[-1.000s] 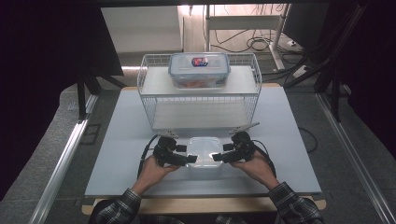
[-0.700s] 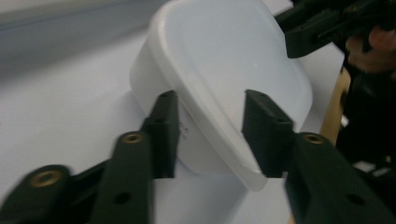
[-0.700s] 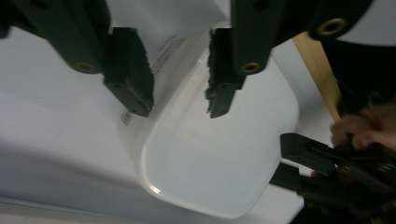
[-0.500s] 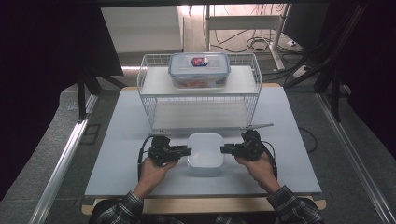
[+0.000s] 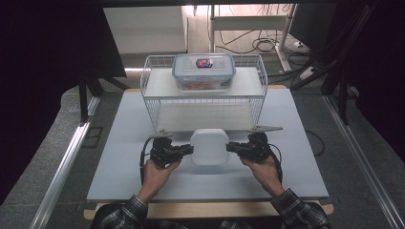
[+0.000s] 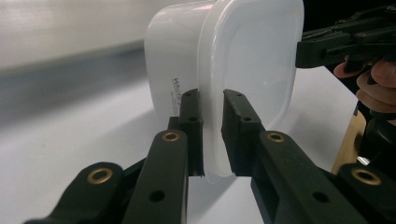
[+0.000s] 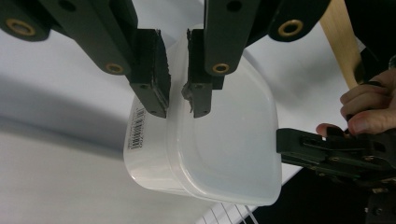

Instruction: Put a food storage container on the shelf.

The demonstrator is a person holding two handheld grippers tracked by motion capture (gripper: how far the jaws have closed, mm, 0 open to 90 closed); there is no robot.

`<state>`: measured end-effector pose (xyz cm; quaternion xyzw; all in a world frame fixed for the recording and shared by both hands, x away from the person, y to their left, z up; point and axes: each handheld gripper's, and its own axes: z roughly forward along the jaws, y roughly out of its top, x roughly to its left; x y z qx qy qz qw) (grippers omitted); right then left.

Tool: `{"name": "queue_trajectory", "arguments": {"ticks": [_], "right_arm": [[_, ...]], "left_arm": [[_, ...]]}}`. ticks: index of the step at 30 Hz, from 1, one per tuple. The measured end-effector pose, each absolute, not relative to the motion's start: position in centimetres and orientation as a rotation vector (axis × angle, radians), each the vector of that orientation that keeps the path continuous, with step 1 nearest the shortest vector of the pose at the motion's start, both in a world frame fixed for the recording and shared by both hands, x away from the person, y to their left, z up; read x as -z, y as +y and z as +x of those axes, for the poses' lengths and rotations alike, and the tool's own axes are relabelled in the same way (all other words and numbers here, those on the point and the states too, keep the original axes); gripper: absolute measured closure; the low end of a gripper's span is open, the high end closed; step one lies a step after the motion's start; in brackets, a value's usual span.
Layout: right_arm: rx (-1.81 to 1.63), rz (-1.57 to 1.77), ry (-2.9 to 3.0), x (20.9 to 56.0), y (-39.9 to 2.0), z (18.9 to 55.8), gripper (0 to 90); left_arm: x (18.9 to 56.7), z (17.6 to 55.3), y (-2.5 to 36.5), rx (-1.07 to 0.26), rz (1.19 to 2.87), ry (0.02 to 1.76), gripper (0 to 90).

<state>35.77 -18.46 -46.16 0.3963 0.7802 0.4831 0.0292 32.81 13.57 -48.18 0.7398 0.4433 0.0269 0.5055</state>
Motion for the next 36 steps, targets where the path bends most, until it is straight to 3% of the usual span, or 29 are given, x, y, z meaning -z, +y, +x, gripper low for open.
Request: {"name": "queue_trajectory", "arguments": {"ticks": [36], "right_arm": [[-1.654, 1.023, 2.289, 37.0, -17.1, 38.8, 78.6]], "left_arm": [[37.6, 35.1, 15.4, -0.245, 1.754, 0.975, 78.7]]}}
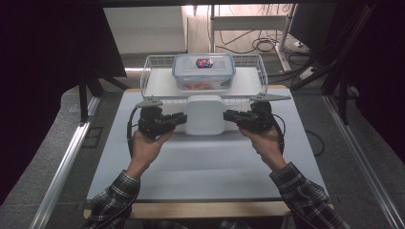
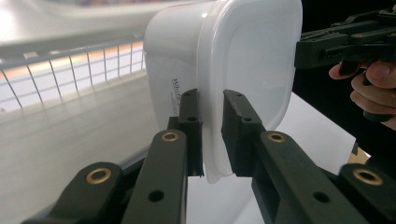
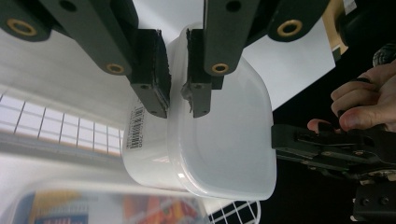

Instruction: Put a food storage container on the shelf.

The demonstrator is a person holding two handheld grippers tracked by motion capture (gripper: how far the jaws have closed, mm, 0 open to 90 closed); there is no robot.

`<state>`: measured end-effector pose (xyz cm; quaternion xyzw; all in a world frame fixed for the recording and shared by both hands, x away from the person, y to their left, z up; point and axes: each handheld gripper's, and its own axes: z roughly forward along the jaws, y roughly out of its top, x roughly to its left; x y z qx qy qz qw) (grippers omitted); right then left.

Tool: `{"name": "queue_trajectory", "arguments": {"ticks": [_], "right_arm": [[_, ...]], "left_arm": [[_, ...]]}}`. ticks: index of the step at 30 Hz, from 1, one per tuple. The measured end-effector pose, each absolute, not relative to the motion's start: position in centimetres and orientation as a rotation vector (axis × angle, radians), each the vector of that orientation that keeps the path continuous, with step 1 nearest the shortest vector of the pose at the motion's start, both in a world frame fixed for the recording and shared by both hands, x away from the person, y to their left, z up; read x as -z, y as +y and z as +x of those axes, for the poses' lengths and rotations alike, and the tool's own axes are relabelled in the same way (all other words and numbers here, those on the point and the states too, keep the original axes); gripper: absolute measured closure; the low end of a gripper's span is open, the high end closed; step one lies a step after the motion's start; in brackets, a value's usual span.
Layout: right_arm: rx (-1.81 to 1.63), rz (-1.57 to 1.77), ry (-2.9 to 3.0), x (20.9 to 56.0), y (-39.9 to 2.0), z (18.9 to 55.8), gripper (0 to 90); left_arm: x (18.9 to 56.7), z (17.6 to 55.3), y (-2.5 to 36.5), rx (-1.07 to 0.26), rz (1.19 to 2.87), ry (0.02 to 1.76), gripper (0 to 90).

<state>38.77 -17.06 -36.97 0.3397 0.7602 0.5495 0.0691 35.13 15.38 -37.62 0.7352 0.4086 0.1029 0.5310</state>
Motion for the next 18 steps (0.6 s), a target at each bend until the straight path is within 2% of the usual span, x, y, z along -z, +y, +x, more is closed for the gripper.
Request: {"name": "queue_trajectory", "arguments": {"ticks": [18], "right_arm": [[-1.695, 0.966, 2.228, 29.8, -15.9, 41.0, 78.7]], "left_arm": [[30.8, 37.3, 16.4, -0.300, 1.729, 0.948, 78.8]]}}
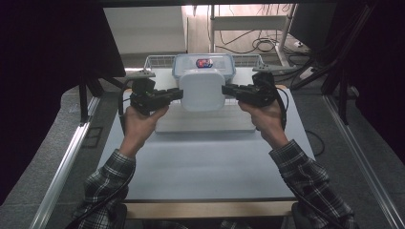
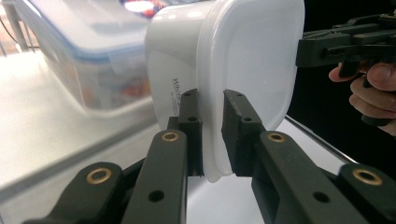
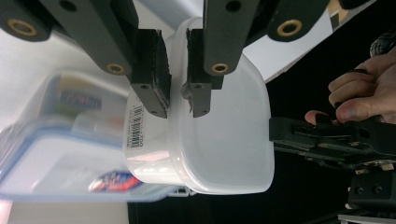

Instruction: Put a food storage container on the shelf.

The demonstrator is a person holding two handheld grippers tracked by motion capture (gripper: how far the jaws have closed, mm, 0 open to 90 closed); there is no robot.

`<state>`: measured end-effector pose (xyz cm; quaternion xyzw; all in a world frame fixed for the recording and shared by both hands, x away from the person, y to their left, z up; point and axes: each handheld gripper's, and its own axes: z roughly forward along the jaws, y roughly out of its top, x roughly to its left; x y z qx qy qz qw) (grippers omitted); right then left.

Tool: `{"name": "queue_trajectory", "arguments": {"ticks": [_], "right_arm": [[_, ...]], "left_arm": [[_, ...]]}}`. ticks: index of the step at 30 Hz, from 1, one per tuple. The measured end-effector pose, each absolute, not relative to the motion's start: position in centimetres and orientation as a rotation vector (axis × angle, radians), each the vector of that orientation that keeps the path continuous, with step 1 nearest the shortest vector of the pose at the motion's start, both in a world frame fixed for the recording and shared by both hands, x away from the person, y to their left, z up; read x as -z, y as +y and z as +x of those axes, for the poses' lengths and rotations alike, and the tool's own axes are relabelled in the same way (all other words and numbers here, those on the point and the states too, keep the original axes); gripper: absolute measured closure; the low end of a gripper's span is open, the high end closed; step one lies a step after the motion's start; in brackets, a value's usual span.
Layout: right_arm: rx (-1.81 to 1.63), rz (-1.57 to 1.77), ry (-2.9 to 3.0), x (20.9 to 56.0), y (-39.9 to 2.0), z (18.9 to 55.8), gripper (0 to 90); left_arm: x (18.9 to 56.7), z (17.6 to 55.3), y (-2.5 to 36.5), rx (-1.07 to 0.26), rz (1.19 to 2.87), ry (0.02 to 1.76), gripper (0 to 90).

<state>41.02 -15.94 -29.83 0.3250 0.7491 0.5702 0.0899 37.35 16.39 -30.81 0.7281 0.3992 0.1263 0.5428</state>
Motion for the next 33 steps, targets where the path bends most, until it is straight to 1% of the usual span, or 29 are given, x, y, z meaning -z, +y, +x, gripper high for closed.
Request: {"name": "queue_trajectory", "arguments": {"ticks": [7, 18, 25, 33], "right_arm": [[-1.712, 0.963, 2.201, 27.7, -15.7, 42.2, 78.4], [-1.714, 0.971, 2.155, 24.5, -15.2, 43.8, 78.0], [-1.666, 1.004, 2.151, 23.6, -15.0, 45.4, 77.3], [-1.624, 1.038, 2.135, 23.8, -14.9, 46.7, 75.8]], "left_arm": [[28.1, 38.5, 16.6, -0.319, 1.722, 0.943, 78.9], [25.0, 40.4, 16.6, -0.326, 1.708, 0.949, 78.9], [24.7, 42.4, 16.5, -0.309, 1.712, 0.965, 78.6], [25.0, 43.9, 16.2, -0.273, 1.701, 0.990, 77.9]]}}
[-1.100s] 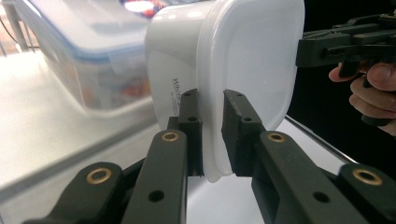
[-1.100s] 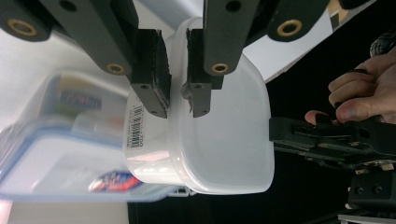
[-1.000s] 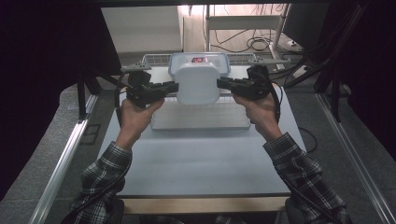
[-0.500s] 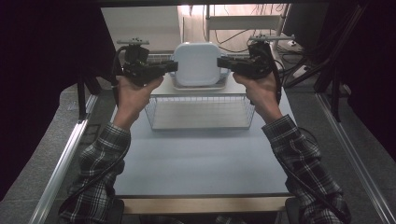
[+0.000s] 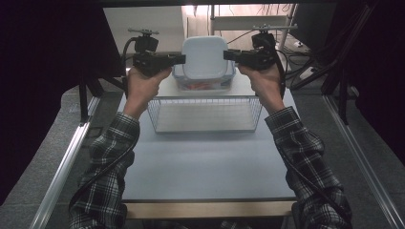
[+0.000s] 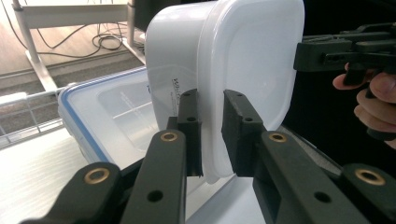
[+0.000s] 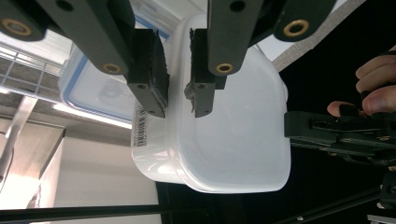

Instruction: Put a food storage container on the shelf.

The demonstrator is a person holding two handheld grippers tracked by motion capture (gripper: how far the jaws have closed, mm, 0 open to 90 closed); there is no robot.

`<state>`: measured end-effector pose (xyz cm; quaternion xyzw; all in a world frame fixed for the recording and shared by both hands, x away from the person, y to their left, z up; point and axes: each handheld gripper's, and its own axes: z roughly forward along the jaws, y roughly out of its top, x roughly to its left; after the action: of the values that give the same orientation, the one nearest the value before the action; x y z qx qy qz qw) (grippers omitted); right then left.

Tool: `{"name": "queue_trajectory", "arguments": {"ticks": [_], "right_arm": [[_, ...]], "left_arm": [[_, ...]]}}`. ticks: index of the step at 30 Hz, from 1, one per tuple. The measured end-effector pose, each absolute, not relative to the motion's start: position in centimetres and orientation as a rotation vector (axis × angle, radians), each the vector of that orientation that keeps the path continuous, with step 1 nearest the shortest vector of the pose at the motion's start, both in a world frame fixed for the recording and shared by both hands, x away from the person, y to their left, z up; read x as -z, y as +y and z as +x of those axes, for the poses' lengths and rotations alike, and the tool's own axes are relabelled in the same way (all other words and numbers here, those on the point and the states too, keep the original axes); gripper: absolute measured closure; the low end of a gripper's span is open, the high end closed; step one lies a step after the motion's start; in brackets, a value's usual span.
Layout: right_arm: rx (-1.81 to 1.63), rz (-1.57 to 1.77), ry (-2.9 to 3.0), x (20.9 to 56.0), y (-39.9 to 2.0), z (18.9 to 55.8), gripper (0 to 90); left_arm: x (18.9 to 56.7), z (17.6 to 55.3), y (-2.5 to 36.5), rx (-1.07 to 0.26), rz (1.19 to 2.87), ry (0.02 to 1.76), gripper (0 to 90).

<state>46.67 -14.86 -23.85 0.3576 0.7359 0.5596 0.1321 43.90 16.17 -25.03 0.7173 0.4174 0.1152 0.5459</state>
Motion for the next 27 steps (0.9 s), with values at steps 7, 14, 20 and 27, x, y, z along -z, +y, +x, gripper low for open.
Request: {"name": "queue_trajectory", "arguments": {"ticks": [7, 14, 20, 27], "right_arm": [[-1.583, 1.016, 2.119, 23.9, -14.4, 47.1, 71.3], [-1.563, 1.038, 2.124, 24.1, -14.0, 47.9, 66.8], [-1.541, 1.060, 2.130, 24.2, -13.5, 48.6, 60.0], [-1.513, 1.083, 2.120, 24.3, -13.2, 49.5, 51.8]], "left_arm": [[25.0, 44.6, 16.0, -0.285, 1.697, 0.989, 74.8], [25.4, 45.5, 15.7, -0.304, 1.700, 1.005, 67.6], [25.6, 46.2, 15.3, -0.323, 1.708, 1.021, 60.9], [25.5, 46.9, 15.2, -0.346, 1.699, 1.047, 54.7]]}}
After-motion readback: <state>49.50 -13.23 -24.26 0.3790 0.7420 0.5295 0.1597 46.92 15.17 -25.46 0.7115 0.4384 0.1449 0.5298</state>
